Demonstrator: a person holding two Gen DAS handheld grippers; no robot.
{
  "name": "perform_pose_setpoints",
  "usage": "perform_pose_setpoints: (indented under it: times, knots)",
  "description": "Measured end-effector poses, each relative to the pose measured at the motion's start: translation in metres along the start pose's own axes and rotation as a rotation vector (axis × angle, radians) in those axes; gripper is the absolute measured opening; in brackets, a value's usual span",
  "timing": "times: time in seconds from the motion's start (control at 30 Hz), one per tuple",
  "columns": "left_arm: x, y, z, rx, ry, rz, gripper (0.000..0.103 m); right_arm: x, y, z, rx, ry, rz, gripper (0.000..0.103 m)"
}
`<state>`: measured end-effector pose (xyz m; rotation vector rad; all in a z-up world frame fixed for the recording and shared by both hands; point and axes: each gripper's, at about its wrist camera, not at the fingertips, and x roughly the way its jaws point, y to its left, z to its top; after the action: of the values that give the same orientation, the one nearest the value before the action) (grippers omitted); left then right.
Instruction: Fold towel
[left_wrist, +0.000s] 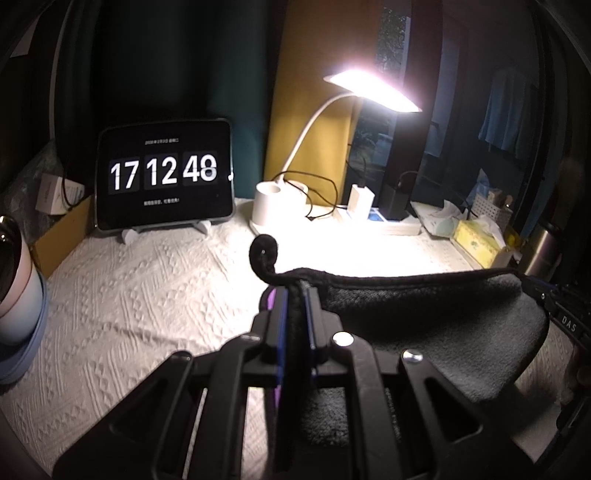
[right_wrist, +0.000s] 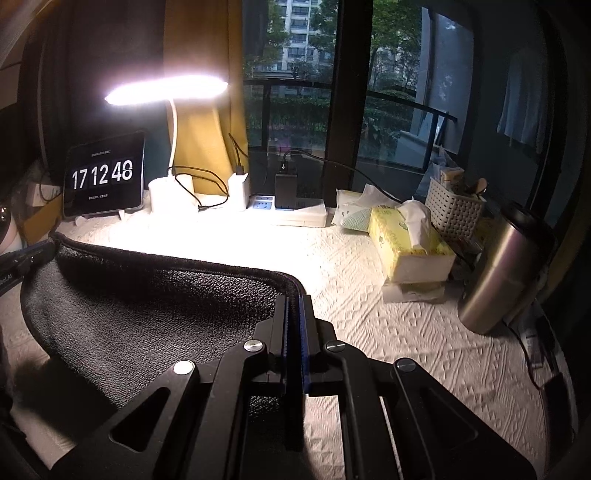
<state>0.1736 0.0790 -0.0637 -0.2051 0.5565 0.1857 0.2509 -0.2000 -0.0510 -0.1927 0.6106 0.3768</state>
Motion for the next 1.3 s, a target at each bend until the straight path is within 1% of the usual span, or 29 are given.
perform_pose_setpoints:
  times: [0.7,0.9,1.0,1.3]
  knots:
    - [0.043,0.003,0.023,0.003,-0.008,0.012,0.009,0.049,-0.007,0.026,-0.017,0.006,-0.002,0.006]
    - [0.058,0.005,0.027,0.002,0.005,0.010,0.009,0.062,-0.009,0.031,-0.022,0.013,-0.001,0.006]
    - [0.066,0.005,0.028,0.007,0.013,0.022,0.009,0.069,-0.010,0.035,-0.023,0.015,0.002,0.006]
    - [0.097,0.008,0.025,0.027,0.078,0.057,0.009,0.100,-0.010,0.034,-0.018,0.052,0.014,0.006]
